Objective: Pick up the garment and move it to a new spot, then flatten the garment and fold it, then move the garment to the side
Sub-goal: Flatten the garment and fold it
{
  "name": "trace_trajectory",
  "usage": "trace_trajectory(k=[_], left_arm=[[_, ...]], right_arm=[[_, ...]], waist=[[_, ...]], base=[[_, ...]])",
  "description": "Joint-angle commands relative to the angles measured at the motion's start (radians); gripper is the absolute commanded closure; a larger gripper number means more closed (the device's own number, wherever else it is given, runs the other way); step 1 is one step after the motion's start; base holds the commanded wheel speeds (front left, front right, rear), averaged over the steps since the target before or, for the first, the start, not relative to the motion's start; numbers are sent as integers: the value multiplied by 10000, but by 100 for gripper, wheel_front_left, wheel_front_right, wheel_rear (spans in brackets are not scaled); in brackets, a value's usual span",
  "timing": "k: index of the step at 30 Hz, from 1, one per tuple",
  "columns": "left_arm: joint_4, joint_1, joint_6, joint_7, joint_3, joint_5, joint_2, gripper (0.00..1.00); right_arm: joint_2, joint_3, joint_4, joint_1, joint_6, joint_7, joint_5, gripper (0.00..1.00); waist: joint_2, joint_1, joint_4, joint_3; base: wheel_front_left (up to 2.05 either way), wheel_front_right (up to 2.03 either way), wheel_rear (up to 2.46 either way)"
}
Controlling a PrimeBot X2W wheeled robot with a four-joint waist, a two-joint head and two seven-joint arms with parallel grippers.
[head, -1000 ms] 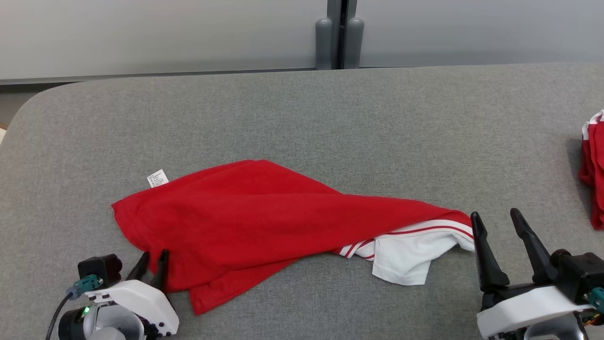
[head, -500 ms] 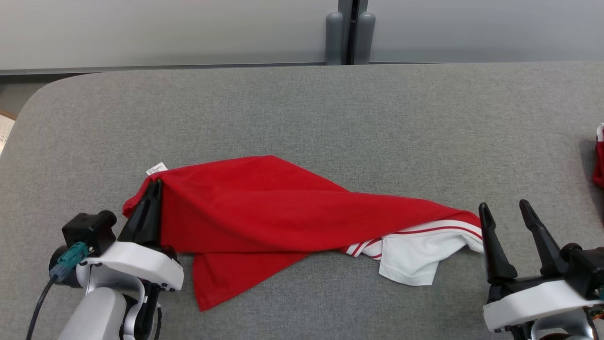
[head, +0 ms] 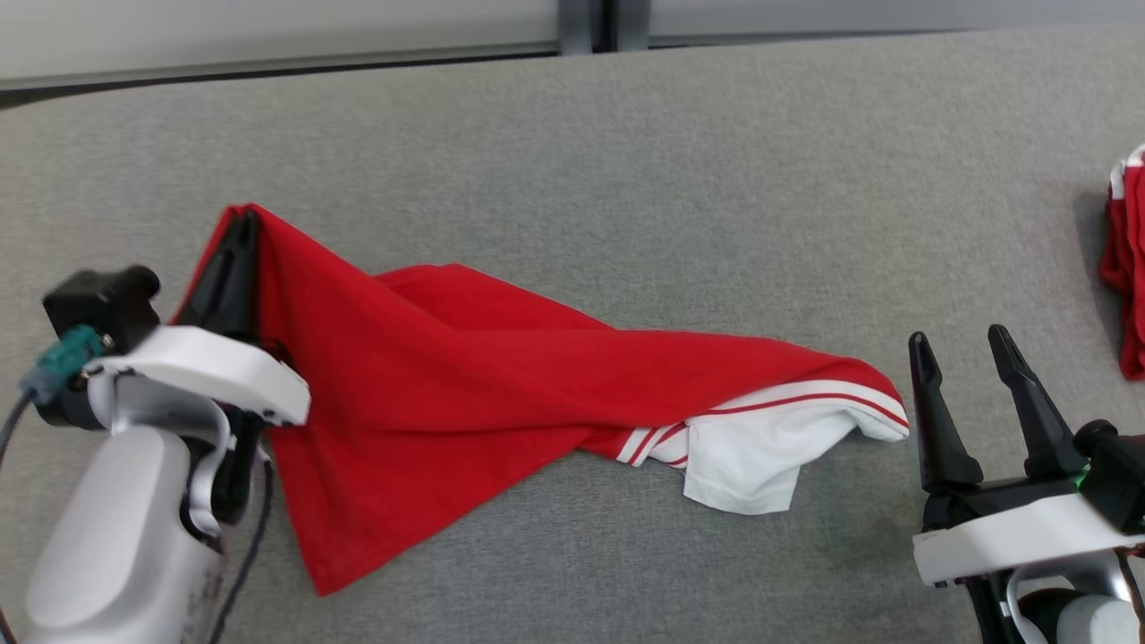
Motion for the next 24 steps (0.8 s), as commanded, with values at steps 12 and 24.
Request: trace_trajectory(k=[12,24], left_arm=[[3583,-2247,-710,-613,83,-120,91,0],[2689,-634,-62,-1765,350,532,-263,0]], right_arm=[[-10,126,530,-649,-2,-652,310,0],[-13,-120,721,-564,-2,-632,-136,0]], waist=[[0,0,-870,1250],[0,0,-339,377]], base=[[0,0,0],[0,0,0]])
